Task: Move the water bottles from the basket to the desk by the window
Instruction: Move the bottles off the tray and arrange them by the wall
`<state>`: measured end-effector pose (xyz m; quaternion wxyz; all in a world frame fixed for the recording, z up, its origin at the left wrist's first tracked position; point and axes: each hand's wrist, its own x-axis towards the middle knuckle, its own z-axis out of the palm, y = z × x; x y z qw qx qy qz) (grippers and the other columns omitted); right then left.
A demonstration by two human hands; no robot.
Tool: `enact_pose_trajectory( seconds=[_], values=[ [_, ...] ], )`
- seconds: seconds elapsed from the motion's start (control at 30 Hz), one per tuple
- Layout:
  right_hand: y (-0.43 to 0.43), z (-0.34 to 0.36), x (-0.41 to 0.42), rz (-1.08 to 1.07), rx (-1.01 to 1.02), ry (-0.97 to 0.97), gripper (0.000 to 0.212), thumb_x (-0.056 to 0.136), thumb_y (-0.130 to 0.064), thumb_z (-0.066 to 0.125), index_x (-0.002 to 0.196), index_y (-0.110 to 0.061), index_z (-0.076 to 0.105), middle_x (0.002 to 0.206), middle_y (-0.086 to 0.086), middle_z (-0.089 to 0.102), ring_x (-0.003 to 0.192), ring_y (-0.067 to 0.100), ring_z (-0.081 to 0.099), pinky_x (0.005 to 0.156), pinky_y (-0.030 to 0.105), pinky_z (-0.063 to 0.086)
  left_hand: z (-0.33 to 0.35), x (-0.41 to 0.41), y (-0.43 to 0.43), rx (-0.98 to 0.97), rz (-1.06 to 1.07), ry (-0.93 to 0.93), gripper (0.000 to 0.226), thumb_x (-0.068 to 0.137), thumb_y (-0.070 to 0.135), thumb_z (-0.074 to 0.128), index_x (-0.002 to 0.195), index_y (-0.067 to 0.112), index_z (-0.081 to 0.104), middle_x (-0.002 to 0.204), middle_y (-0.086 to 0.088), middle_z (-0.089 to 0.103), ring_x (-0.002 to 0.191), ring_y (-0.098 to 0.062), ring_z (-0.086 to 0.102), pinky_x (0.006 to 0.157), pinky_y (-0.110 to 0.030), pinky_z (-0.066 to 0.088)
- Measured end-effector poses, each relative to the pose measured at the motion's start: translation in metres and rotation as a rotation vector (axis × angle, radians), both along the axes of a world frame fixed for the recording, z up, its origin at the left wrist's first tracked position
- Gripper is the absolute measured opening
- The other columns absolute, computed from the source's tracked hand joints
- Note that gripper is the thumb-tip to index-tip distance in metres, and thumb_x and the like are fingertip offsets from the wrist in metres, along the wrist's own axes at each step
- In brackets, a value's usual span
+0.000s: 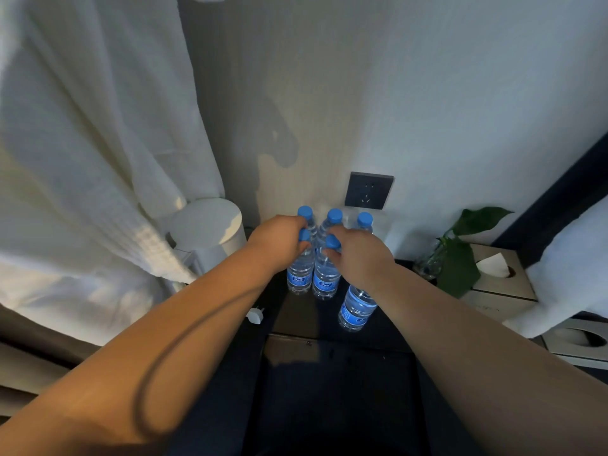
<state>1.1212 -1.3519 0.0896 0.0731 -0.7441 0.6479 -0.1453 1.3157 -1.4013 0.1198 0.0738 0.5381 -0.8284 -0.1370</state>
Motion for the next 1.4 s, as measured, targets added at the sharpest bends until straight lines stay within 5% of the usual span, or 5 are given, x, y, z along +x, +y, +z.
enact_pose_trajectory(
  seconds=[0.63,0.93,1.2,1.4],
  values=[
    [0.004,0.002,0.002,-0.032,-0.043,0.024,0.042,0.102,-0.048,0.058,0.133,-0.019,0.052,0.085,0.0,0.06,0.074,0.02,0.059,0.063,0.035,0.05,0.005,-0.003,0.005,0.033,0.018,-0.024,0.02,0.095,0.025,0.064,0.113,0.016,0.066,0.102,-0.007,0.068,0.088,-0.024,0.062,0.07,-0.033,0.044],
    [0.009,0.007,0.001,0.011,-0.029,0.003,0.041,0.1,-0.03,0.056,0.14,-0.021,0.051,0.087,0.003,0.065,0.074,0.026,0.065,0.062,0.038,0.055,0.009,-0.006,0.009,0.053,0.034,-0.054,0.02,0.097,0.024,0.064,0.115,0.015,0.067,0.105,-0.01,0.067,0.09,-0.024,0.062,0.073,-0.034,0.046],
    [0.005,0.007,0.002,-0.071,0.034,0.088,0.042,0.106,-0.043,0.05,0.141,-0.019,0.048,0.093,0.006,0.065,0.075,0.022,0.055,0.064,0.036,0.047,0.011,-0.008,0.01,0.059,0.034,-0.084,0.024,0.097,0.027,0.066,0.119,0.017,0.066,0.108,-0.009,0.068,0.093,-0.024,0.063,0.079,-0.037,0.052],
    [0.008,0.007,0.001,0.022,-0.022,0.009,0.039,0.104,-0.034,0.054,0.141,-0.023,0.049,0.097,0.006,0.068,0.079,0.026,0.063,0.065,0.038,0.053,0.013,-0.009,0.01,0.086,0.052,-0.075,0.021,0.096,0.026,0.066,0.116,0.018,0.067,0.106,-0.008,0.068,0.092,-0.025,0.064,0.081,-0.039,0.055]
  ],
)
